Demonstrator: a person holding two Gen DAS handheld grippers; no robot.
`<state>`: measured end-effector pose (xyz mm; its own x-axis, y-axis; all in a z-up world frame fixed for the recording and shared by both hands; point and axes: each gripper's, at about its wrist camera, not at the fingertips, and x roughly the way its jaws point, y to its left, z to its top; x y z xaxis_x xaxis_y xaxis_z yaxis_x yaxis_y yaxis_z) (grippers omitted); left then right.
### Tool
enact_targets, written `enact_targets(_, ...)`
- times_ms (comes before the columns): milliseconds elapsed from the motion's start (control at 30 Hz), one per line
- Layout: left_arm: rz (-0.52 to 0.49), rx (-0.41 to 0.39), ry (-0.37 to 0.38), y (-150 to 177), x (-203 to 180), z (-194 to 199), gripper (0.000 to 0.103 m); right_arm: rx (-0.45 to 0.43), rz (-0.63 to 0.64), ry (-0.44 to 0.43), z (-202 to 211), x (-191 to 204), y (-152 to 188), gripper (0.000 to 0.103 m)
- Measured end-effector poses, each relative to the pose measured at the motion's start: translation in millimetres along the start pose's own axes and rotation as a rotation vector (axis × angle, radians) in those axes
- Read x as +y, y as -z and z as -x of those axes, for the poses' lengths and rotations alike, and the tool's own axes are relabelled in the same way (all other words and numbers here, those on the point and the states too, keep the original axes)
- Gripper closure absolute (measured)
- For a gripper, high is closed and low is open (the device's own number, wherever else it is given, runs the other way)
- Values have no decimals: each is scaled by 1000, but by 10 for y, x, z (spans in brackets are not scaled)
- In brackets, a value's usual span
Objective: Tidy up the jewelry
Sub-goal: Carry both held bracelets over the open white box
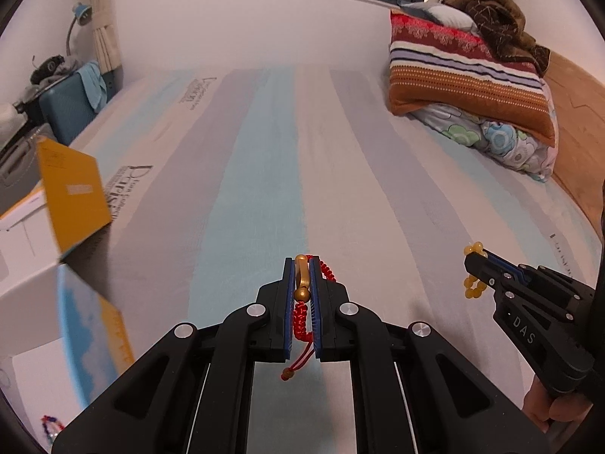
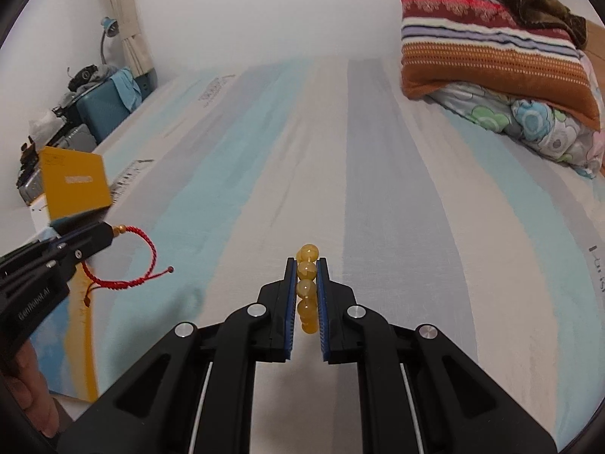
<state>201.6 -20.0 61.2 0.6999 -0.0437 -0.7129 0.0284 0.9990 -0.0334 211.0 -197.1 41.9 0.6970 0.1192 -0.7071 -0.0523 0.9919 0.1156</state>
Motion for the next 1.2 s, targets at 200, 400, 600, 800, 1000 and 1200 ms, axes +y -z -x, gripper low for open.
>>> enact_targets(200, 3, -30, -24, 60, 165, 428, 96, -27, 29, -36, 351, 374, -11, 94)
enact_targets(400, 21, -69, -62, 185, 471, 887, 96, -47, 74, -84, 586, 847, 28, 94)
enact_targets(600, 68, -115, -114, 323, 962, 1356, 96, -57, 127, -138, 711, 1404, 65, 94)
enact_targets(800, 140, -126, -204, 670, 1643, 1774, 96, -63, 199, -217, 798, 2028, 184, 94)
enact_targets(1000, 223, -90, -289, 1077, 2282, 1937, 96, -33, 267, -301, 769, 2643, 386, 94)
enact_targets(1200, 295, -37, -322, 1435, 2718, 1885, 96, 21, 324, -342, 632, 3120, 619, 94)
